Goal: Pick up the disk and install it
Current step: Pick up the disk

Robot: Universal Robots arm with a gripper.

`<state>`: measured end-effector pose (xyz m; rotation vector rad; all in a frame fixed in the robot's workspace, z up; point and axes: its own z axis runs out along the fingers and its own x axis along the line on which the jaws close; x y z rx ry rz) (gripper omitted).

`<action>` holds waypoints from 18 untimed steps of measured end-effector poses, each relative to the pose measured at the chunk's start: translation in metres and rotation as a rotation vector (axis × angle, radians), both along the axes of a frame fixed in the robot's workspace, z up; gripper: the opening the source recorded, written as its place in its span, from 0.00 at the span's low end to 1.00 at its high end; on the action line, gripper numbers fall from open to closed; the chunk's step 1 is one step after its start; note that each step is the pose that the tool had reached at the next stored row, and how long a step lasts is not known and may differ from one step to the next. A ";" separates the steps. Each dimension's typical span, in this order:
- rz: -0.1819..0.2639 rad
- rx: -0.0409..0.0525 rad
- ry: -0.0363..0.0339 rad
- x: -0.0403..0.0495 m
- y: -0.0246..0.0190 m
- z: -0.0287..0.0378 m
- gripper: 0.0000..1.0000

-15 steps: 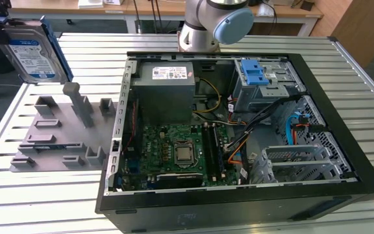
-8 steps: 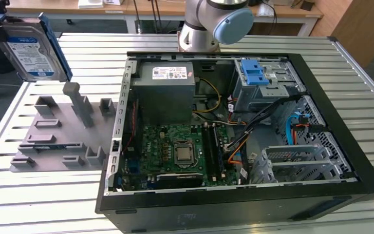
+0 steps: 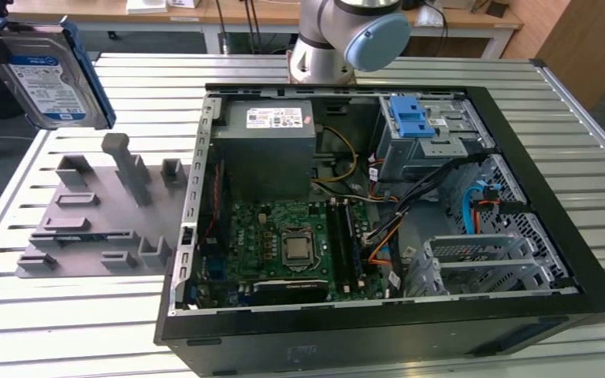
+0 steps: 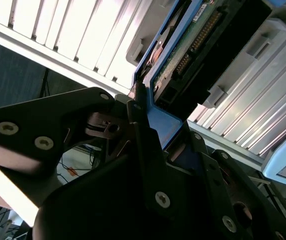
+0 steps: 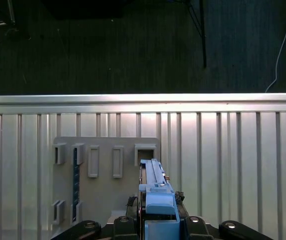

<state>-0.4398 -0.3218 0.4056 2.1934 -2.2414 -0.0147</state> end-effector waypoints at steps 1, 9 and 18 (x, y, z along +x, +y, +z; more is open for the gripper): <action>0.000 0.0000 0.0000 0.0000 0.0000 0.0007 0.36; 0.000 -0.0001 0.0000 0.0000 0.0002 0.0075 0.36; 0.000 -0.0003 0.0000 0.0000 0.0006 0.0143 0.36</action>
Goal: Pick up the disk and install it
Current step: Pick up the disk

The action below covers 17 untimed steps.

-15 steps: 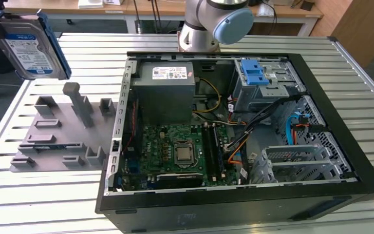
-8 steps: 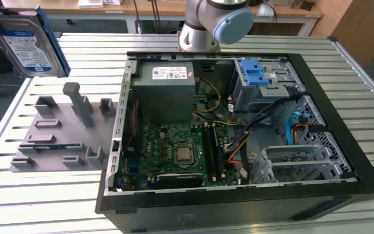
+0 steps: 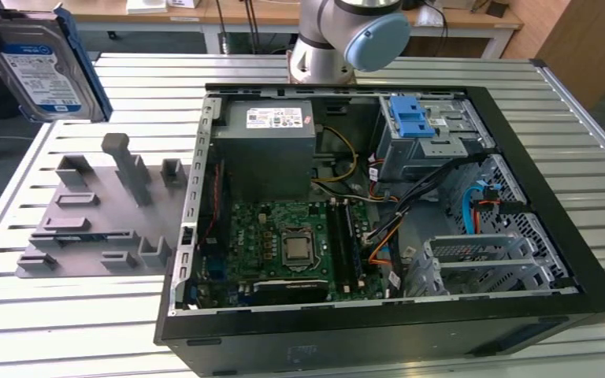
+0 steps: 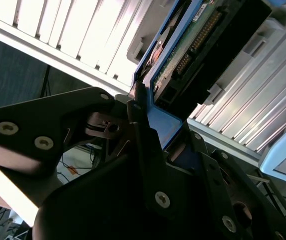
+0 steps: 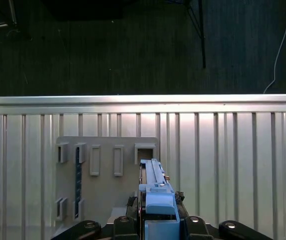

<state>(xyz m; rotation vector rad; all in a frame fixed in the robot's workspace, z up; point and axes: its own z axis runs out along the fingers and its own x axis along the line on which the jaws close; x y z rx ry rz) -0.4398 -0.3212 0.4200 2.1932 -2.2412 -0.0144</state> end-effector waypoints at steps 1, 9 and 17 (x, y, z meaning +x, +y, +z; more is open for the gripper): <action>0.000 0.0000 0.0000 0.0000 0.0000 0.0008 0.36; 0.000 -0.0001 0.0000 0.0000 0.0002 0.0051 0.36; 0.000 -0.0002 0.0000 0.0000 0.0005 0.0090 0.36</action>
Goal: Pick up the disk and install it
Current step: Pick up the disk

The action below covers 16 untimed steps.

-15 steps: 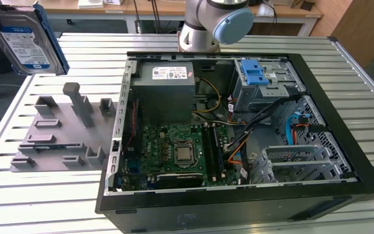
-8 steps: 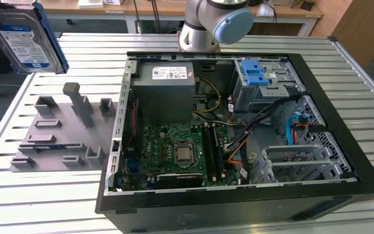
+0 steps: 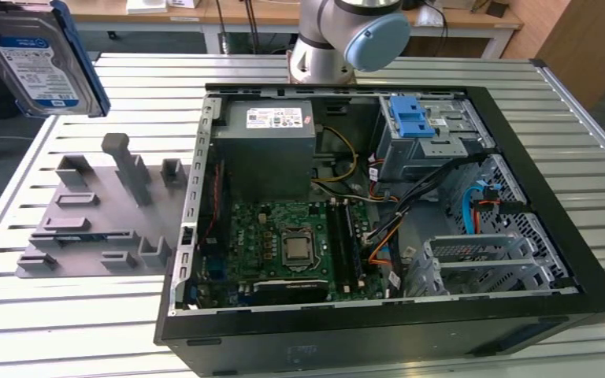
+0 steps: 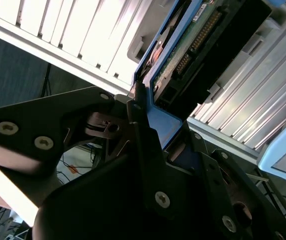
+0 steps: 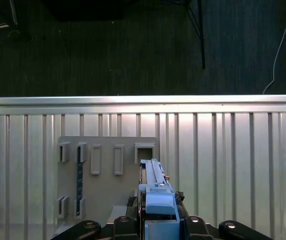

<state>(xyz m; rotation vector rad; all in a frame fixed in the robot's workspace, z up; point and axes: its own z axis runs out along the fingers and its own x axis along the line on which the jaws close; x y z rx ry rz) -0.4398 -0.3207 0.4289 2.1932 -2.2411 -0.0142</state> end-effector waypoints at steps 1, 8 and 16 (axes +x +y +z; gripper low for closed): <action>0.000 0.0000 0.0000 0.0000 0.0000 0.0005 0.36; 0.000 -0.0002 0.0000 0.0000 0.0004 0.0039 0.36; 0.000 -0.0004 0.0000 0.0000 0.0008 0.0080 0.36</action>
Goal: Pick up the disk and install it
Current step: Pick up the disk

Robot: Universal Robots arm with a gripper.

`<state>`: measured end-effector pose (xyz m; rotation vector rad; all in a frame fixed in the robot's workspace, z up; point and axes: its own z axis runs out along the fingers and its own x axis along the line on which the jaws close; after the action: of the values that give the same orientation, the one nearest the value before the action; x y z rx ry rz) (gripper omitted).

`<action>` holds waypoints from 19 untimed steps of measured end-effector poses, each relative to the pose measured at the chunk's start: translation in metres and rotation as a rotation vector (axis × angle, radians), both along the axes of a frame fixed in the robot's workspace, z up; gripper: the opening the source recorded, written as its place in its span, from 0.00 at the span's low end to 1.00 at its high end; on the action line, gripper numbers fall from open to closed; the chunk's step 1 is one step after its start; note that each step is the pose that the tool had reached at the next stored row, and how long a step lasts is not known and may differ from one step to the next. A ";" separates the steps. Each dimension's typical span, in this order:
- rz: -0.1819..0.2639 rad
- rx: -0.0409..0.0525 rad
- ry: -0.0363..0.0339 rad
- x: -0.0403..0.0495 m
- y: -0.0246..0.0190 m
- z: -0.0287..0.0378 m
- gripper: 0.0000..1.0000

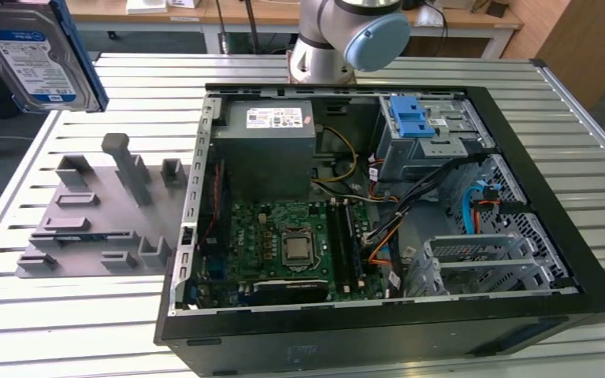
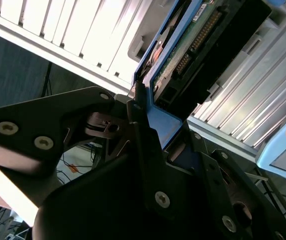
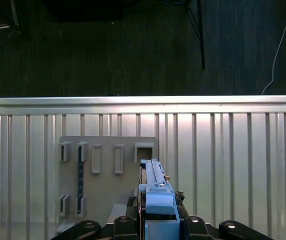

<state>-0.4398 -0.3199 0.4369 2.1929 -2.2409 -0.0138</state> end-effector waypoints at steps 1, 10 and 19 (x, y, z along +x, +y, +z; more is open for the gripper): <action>0.000 0.0000 0.0000 0.0000 0.0000 0.0006 0.36; 0.000 0.0000 0.0000 0.0000 0.0004 0.0061 0.36; 0.000 -0.0001 0.0000 0.0000 0.0008 0.0117 0.36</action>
<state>-0.4398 -0.3191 0.4486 2.1928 -2.2409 -0.0137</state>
